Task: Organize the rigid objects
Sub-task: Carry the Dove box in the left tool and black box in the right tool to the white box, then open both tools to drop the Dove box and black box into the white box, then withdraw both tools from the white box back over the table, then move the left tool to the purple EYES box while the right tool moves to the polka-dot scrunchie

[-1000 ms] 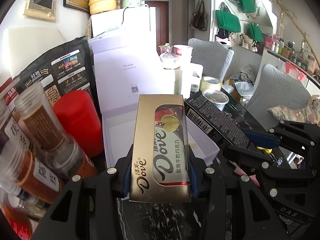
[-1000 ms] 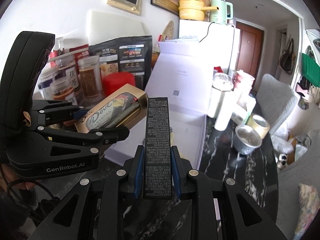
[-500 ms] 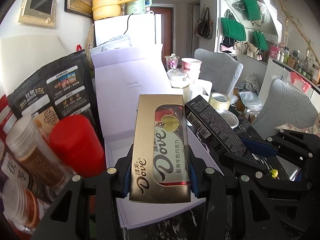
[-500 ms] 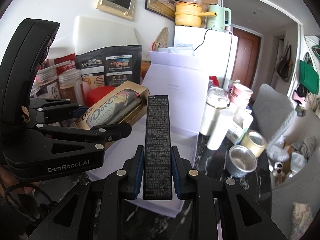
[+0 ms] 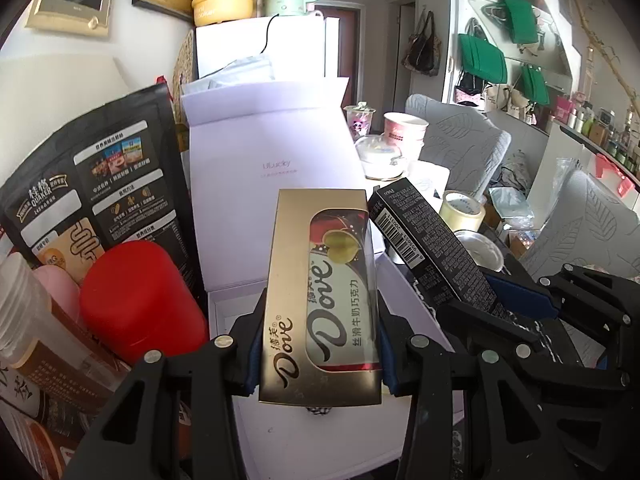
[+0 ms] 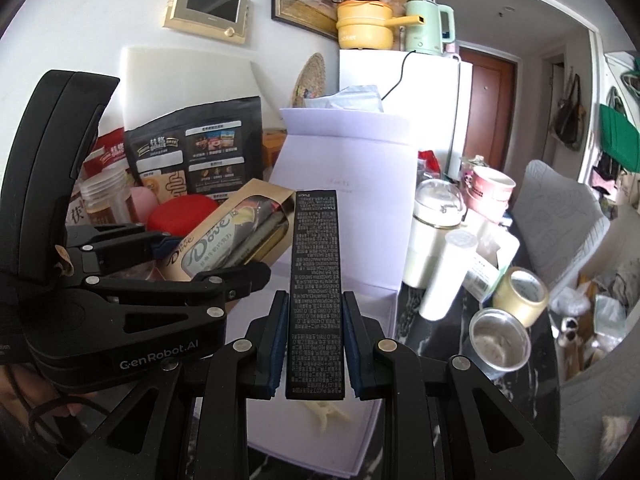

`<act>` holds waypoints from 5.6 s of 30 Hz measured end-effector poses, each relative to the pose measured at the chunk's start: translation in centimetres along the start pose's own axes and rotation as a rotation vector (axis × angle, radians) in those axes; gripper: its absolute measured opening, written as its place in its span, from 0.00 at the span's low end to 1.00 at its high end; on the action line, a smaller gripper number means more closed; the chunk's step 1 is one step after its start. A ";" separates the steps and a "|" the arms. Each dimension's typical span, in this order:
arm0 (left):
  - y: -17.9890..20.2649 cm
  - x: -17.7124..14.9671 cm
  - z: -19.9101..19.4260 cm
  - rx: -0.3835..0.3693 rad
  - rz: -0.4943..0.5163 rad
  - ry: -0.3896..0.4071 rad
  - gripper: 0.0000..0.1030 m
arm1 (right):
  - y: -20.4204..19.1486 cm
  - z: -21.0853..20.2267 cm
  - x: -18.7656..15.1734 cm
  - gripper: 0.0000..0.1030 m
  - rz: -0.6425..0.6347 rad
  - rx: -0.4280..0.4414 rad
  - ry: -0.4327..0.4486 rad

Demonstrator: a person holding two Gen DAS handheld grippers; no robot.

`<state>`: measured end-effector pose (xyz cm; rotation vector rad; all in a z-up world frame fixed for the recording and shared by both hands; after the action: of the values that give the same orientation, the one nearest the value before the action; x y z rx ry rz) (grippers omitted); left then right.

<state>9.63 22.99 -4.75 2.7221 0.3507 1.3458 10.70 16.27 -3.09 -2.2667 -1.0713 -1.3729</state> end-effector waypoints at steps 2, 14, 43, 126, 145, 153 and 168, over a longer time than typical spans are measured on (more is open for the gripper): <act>-0.4 -0.3 0.5 0.006 -0.009 -0.013 0.43 | -0.2 0.7 0.0 0.24 0.002 0.002 -0.010; -1.8 -1.7 4.3 0.004 -0.050 -0.092 0.43 | -0.1 4.2 -1.4 0.24 -0.006 -0.023 -0.063; -5.0 -7.5 11.5 0.019 -0.155 -0.339 0.43 | 0.8 10.7 -6.5 0.25 0.004 -0.054 -0.306; 15.8 -6.4 -4.9 -0.216 0.171 -0.128 0.88 | 10.1 -16.3 -5.3 0.46 0.112 -0.309 -0.033; 21.3 -10.5 -1.7 -0.319 0.263 -0.237 0.88 | 14.0 -17.7 -12.4 0.53 0.207 -0.400 -0.122; 22.3 -11.8 0.9 -0.338 0.293 -0.289 0.88 | 15.7 -17.5 -15.4 0.66 0.285 -0.413 -0.160; 23.5 -13.6 6.4 -0.343 0.364 -0.373 0.88 | 18.1 -14.6 -20.2 0.84 0.374 -0.421 -0.249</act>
<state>10.64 -2.92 -15.01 2.7287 -0.3836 0.8196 8.81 -13.56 -10.53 -2.8151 -0.3982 -1.2699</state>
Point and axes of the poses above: each gripper's, at about its wrist camera, not at the fingertips, and z roughly the way its jaws point, y to its right, x to its top, the point moved 10 cm from there along z, roughly the way its jaws point, and after that the axes turned 15 degrees about -x, right-handed, at the moved point
